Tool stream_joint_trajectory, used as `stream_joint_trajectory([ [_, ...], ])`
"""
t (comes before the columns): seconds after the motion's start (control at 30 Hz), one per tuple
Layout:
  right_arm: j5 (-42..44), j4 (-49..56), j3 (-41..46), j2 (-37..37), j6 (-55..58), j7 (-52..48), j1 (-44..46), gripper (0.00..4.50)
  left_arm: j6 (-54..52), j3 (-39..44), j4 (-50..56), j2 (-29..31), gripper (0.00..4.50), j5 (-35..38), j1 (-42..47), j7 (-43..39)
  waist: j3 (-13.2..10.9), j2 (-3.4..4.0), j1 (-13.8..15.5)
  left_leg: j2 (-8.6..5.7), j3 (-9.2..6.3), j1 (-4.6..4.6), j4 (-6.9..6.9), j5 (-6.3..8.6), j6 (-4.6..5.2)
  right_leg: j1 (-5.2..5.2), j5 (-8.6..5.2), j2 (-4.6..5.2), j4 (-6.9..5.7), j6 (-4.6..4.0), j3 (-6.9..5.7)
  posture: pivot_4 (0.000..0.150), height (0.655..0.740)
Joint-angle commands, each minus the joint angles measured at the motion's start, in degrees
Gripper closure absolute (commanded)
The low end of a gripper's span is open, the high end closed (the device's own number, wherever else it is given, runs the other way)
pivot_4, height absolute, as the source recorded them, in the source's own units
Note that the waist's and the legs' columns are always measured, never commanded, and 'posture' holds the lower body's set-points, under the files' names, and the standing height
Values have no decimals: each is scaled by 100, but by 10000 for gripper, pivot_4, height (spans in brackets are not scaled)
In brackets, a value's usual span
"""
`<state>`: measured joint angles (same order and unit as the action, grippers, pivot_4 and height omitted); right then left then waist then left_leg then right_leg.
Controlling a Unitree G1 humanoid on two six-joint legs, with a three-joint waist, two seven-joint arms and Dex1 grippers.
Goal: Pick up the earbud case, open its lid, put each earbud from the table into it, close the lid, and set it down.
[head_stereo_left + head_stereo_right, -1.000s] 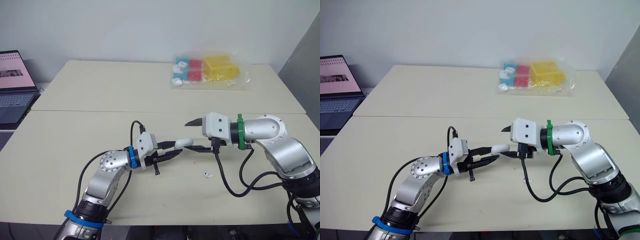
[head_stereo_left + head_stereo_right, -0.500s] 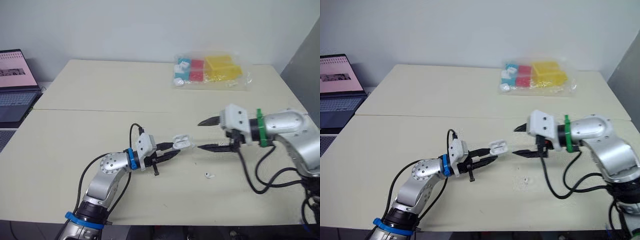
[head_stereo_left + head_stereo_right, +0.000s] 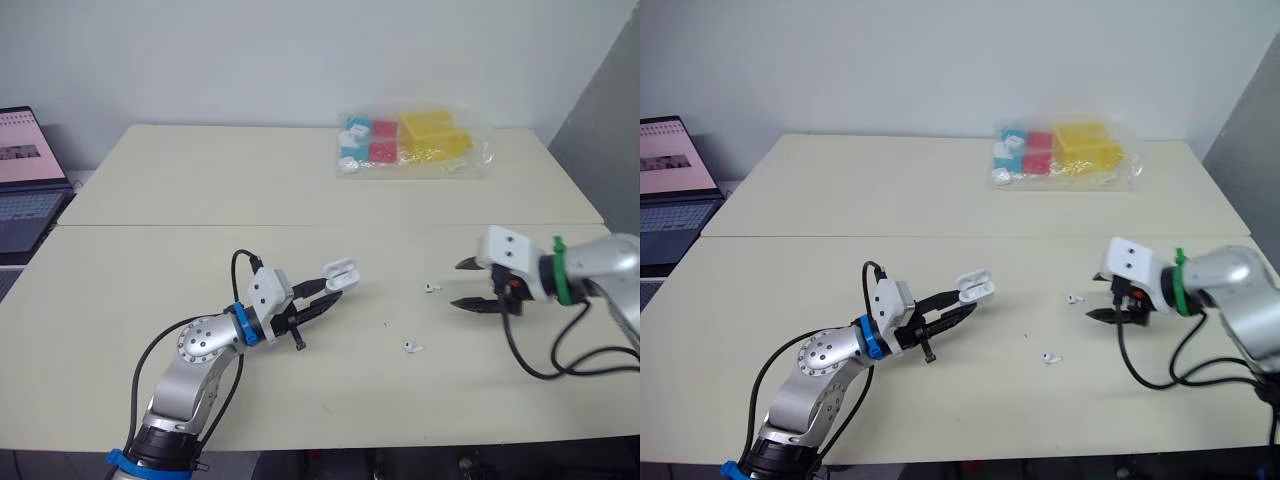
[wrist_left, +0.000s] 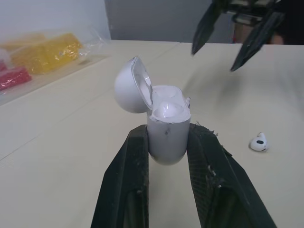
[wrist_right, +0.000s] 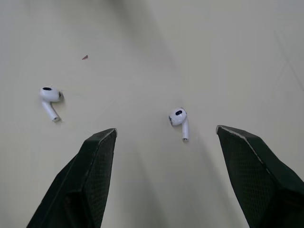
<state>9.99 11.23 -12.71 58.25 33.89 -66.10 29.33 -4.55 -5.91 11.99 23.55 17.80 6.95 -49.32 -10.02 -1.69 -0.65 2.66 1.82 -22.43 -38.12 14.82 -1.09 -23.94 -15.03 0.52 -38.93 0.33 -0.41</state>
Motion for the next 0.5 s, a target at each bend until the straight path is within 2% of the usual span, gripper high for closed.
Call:
stream_joint_trajectory([
  [0.03,-672,-1082,-774,-290,-565,-456,745,10051,75,-19,337,39,37290,-6,-10,46,0,0,6,3,0,0,1,0,0,0,-1,-4,0,-2,0,1500,7400],
  [0.1,-942,-1777,-1133,-586,-810,-654,1171,10051,84,-38,394,42,37290,-34,-38,77,0,0,-21,4,5,-3,2,0,0,-6,-1,-9,1,-4,2,1500,7400],
  [0.27,-1210,-2767,-1279,-1018,-1299,-817,1600,10051,57,-64,543,66,37290,-64,-148,144,0,0,-7,5,-1,-25,5,0,0,-16,15,-6,3,-34,5,1500,7400],
  [0.5,-1377,-3218,-1210,-1271,-1547,-967,1672,10051,44,-87,580,72,37290,-87,-161,181,0,1,38,3,-2,-28,5,1,0,-16,15,-1,7,-35,0,1500,7400],
])
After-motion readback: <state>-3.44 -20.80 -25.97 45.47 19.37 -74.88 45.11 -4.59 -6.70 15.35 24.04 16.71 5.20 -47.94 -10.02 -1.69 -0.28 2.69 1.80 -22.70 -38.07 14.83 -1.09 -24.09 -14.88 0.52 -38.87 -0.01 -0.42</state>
